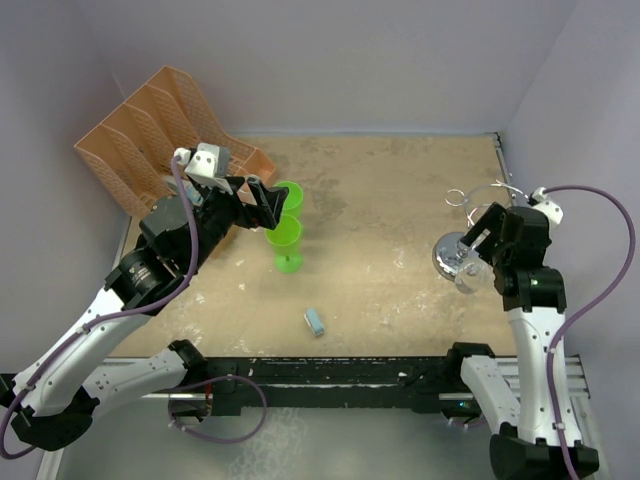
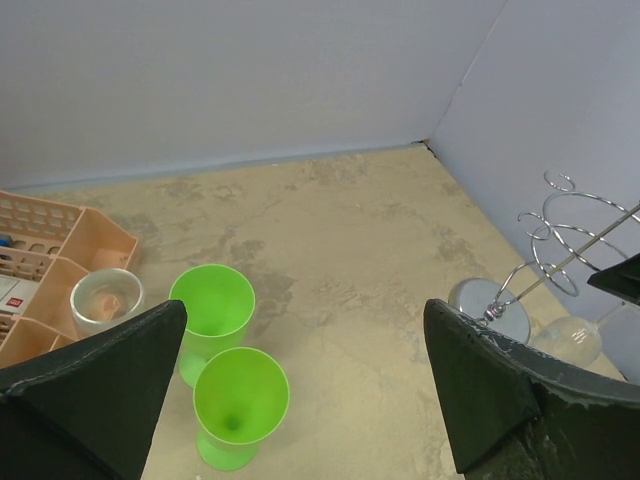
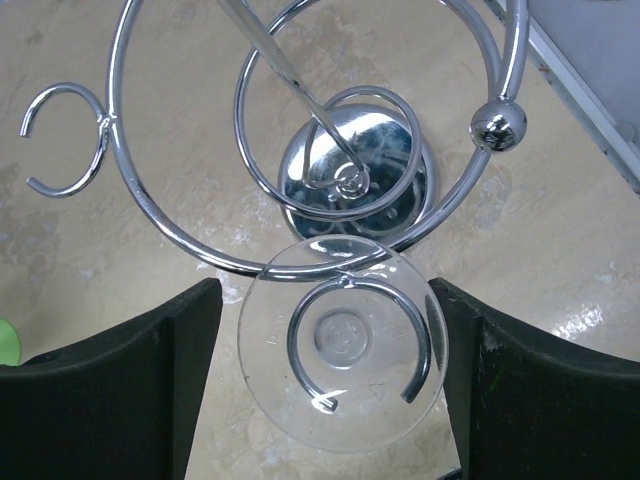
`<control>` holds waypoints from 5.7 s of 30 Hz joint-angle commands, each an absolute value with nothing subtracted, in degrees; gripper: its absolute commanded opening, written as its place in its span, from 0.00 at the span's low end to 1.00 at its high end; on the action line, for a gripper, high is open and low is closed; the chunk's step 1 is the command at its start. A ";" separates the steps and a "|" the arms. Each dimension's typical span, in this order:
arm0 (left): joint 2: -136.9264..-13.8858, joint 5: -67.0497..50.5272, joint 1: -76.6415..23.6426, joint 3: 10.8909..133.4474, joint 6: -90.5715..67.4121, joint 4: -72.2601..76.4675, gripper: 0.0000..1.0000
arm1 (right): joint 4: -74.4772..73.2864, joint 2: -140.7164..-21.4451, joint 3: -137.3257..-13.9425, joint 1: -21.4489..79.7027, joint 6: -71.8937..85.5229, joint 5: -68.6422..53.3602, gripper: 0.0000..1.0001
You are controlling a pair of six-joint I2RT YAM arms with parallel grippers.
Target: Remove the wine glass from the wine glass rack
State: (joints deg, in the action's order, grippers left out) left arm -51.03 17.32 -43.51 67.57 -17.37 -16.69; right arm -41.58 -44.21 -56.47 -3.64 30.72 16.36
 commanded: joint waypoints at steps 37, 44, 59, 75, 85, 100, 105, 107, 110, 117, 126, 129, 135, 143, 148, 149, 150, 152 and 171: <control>-52.01 17.31 -43.21 66.95 -17.09 -13.18 1.00 | -43.74 -41.71 -62.21 -3.25 33.03 22.70 0.53; -52.21 17.23 -43.23 66.93 -17.22 -13.18 1.00 | -44.24 -41.66 -62.98 -3.25 32.45 21.95 0.50; -52.99 17.38 -43.16 66.88 -17.22 -13.27 1.00 | -45.67 -40.95 -64.42 -3.25 32.45 17.63 0.46; -54.49 17.16 -43.13 66.94 -17.47 -13.41 1.00 | -46.59 -38.88 -64.64 -3.25 31.19 18.08 0.32; -55.66 13.68 -43.06 67.90 -19.80 -13.06 1.00 | -46.65 -37.65 -64.59 -3.25 31.01 16.14 0.31; -61.09 1.81 -43.08 70.78 -28.80 -9.93 1.00 | -46.58 -33.47 -62.92 -3.25 30.06 12.24 0.27; -62.16 -0.53 -43.55 68.88 -33.54 -6.04 1.00 | -46.53 -32.65 -62.58 -3.25 29.70 10.24 0.24; -62.78 -0.78 -44.30 68.12 -34.80 -4.63 1.00 | -46.51 -32.42 -62.58 -3.25 29.19 10.19 0.24; -64.07 -0.64 -46.05 67.49 -35.77 -3.12 1.00 | -46.22 -32.06 -62.49 -3.25 28.75 8.95 0.23; -67.41 -0.18 -50.47 66.05 -37.57 1.29 1.00 | -45.03 -31.46 -62.41 -3.25 28.96 6.20 0.18; -72.78 -2.04 -53.59 64.89 -40.94 6.79 1.00 | -41.19 -32.95 -64.04 -3.25 28.19 -0.88 0.16; -74.72 -3.96 -53.61 63.70 -44.15 10.93 1.00 | -38.74 -34.72 -65.36 -3.25 28.57 -4.63 0.16; -77.30 -5.26 -53.61 61.86 -48.07 16.83 1.00 | -35.42 -38.83 -67.45 -3.23 29.59 -10.12 0.16; -79.37 -6.25 -53.17 58.77 -53.60 23.84 1.00 | -31.53 -43.56 -69.47 -3.25 32.99 -15.06 0.15; -81.87 -10.78 -51.00 55.66 -61.29 32.72 1.00 | -28.99 -45.82 -69.89 -3.25 35.70 -18.73 0.14; -82.51 -11.60 -50.43 54.99 -62.78 35.38 1.00 | -28.41 -46.19 -70.12 -3.25 36.36 -19.26 0.14; -83.05 -12.12 -50.00 54.51 -64.23 36.79 1.00 | -27.96 -46.56 -70.41 -3.25 36.81 -19.72 0.14; -84.31 -13.13 -49.46 54.25 -66.17 38.78 1.00 | -26.99 -47.46 -71.02 -3.25 37.71 -20.62 0.14; -89.19 -15.62 -47.96 51.45 -76.22 50.49 0.98 | -17.70 -51.08 -73.72 -3.25 45.73 -32.28 0.13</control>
